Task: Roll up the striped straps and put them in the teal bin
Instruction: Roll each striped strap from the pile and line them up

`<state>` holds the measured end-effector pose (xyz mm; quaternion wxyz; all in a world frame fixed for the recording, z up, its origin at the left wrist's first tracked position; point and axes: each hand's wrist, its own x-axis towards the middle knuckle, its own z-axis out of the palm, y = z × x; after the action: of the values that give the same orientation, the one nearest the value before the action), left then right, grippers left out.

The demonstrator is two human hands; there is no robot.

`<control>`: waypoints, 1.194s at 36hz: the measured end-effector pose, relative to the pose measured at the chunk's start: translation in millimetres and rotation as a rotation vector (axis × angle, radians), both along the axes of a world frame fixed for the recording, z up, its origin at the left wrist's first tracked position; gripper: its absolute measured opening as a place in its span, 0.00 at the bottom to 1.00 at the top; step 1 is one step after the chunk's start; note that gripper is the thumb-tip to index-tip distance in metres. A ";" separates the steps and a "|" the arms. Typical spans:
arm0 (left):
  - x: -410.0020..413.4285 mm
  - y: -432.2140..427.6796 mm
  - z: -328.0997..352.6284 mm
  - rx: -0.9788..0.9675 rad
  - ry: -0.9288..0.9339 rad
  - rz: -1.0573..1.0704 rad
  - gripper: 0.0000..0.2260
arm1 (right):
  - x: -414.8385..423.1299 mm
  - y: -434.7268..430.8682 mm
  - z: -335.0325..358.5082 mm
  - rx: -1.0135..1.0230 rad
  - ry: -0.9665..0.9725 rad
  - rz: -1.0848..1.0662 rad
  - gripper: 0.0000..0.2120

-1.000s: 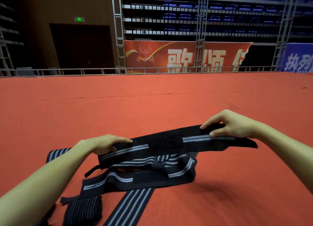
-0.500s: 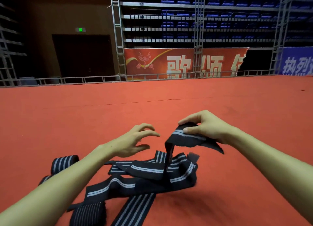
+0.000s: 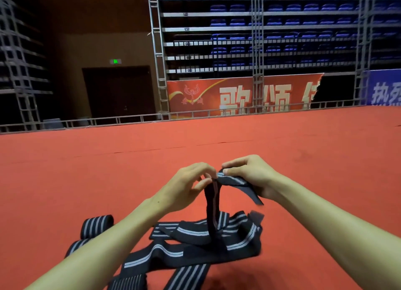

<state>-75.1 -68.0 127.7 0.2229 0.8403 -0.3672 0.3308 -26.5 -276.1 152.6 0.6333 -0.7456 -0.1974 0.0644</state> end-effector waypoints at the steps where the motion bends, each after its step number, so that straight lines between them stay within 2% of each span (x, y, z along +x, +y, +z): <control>1: 1.4 1.1 0.7 -0.021 -0.019 0.007 0.03 | 0.4 0.1 0.2 -0.005 0.004 -0.001 0.08; 3: 5.1 1.1 2.5 -0.044 -0.048 0.030 0.03 | 2.0 -0.2 0.1 0.003 0.017 0.008 0.06; 9: 13.0 -4.6 14.3 -0.062 -0.158 0.013 0.17 | -7.0 -1.5 6.7 0.255 0.154 0.110 0.14; 13: 19.0 -6.3 21.0 -0.165 -0.125 0.016 0.17 | -7.4 -4.3 10.0 0.328 0.150 0.093 0.17; 16: 21.5 -7.6 28.2 -0.276 -0.001 0.037 0.20 | -4.4 -3.9 9.2 0.337 0.034 0.020 0.15; 19: 23.7 -9.1 33.6 -0.382 0.059 0.050 0.23 | 1.8 -6.2 7.9 0.233 -0.269 -0.120 0.06; 21: 24.5 -9.4 36.7 -0.447 0.080 0.052 0.25 | 4.4 -8.0 7.2 0.148 -0.488 -0.172 0.11; 23: 24.8 -10.2 39.9 -0.487 0.105 0.041 0.24 | 5.6 -7.7 8.7 0.109 -0.603 -0.161 0.16; 25: 23.9 -12.1 43.8 -0.496 0.110 0.020 0.24 | 5.2 -4.6 13.7 0.105 -0.661 -0.104 0.18; 29: 23.5 -16.5 57.0 -0.501 0.089 -0.003 0.23 | 8.4 2.1 27.8 0.167 -0.690 0.023 0.13; 32: 22.8 -18.9 68.6 -0.505 0.069 -0.019 0.22 | 9.7 6.5 38.8 0.176 -0.767 -0.034 0.14; 36: 19.6 -17.7 75.9 -0.549 0.134 -0.076 0.21 | 9.7 9.0 56.5 0.181 -0.829 -0.084 0.16; 43: 16.1 -10.9 44.3 -0.410 0.328 -0.050 0.26 | 13.5 9.3 91.4 0.220 -0.865 -0.174 0.17</control>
<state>-59.0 -78.9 172.0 0.4533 0.8105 -0.2723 0.2520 -13.0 -266.8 244.0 0.5711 -0.6460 -0.3861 -0.3278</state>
